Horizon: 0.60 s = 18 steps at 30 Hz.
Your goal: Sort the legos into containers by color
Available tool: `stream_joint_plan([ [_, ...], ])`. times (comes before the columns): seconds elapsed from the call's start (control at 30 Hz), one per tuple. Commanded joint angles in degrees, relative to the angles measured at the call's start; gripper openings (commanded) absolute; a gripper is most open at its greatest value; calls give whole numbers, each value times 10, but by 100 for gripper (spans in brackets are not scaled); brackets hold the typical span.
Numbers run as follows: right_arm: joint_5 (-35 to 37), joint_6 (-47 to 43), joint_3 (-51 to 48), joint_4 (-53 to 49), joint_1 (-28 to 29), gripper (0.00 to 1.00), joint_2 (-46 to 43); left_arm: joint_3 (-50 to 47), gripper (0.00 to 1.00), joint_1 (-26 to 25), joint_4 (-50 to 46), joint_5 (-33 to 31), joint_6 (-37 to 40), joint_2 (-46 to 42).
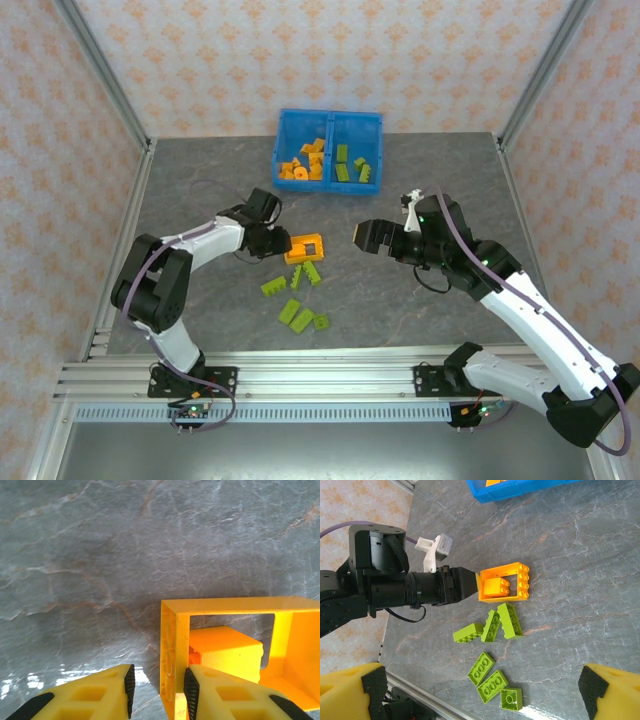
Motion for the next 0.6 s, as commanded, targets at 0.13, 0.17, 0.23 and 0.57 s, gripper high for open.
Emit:
stream_joint_plan([
  [0.13,21,1,-4,-11,1,99,-14,41,36,-40,-59,-59,47,52],
  [0.17,22,2,-4,-11,1,99,-14,44,37,-43,-64,-66,51,56],
  [0.23,24,3,-7,-11,1,99,-17,60,41,-52,-87,-94,63,71],
  [0.57,29,7,-8,-8,1,99,-17,80,19,-72,-112,-122,63,70],
])
